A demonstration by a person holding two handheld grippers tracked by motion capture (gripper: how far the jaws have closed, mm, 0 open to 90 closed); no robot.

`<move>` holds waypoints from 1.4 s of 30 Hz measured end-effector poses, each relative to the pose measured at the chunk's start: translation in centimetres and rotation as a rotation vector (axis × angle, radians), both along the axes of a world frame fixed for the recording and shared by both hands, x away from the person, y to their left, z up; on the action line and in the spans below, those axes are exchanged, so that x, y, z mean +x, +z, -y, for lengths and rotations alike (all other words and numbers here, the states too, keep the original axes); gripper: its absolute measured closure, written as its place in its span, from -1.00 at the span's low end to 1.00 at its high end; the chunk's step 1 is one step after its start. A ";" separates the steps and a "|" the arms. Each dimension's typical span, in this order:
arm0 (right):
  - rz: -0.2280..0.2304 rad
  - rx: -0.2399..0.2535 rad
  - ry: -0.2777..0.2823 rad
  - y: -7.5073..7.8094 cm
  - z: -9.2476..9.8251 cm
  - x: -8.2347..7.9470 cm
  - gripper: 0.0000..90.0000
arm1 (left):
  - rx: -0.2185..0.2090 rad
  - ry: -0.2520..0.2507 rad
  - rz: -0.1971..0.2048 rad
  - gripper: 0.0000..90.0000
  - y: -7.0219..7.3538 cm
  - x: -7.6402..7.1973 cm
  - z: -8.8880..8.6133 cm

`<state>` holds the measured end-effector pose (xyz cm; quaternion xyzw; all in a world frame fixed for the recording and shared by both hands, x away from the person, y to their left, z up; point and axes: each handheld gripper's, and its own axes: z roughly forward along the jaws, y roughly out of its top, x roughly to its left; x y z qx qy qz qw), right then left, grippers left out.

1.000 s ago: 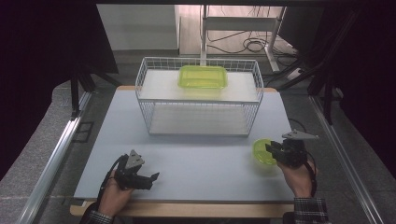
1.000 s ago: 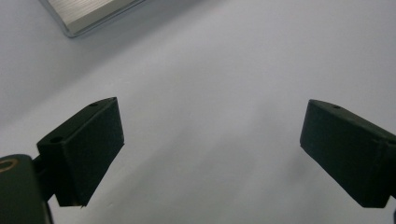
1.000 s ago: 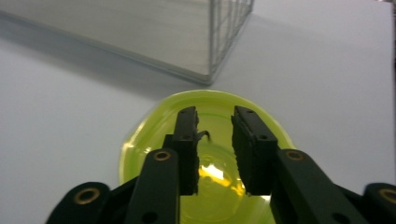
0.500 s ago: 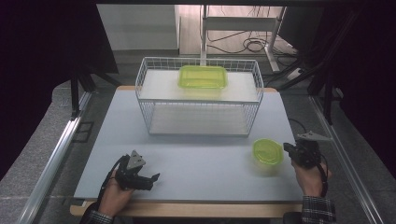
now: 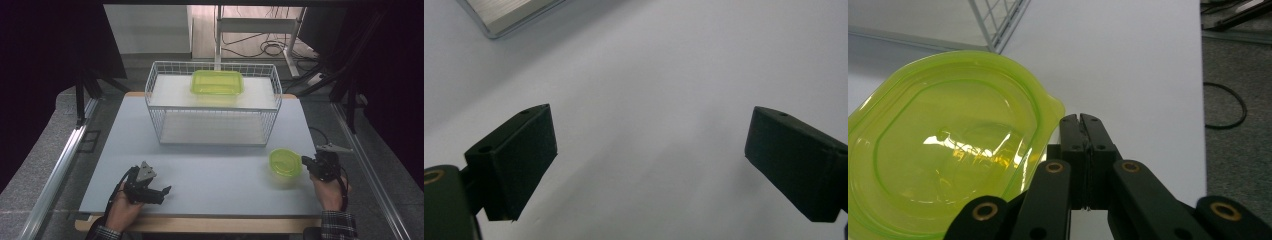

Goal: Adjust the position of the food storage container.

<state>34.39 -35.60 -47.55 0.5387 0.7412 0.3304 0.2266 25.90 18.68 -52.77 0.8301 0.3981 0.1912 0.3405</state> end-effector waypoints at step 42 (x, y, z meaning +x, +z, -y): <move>-0.180 0.120 0.230 -3.0 -7.3 -1.4 0.96 | 0.008 -0.004 -0.005 -0.86 -0.1 0.0 0.1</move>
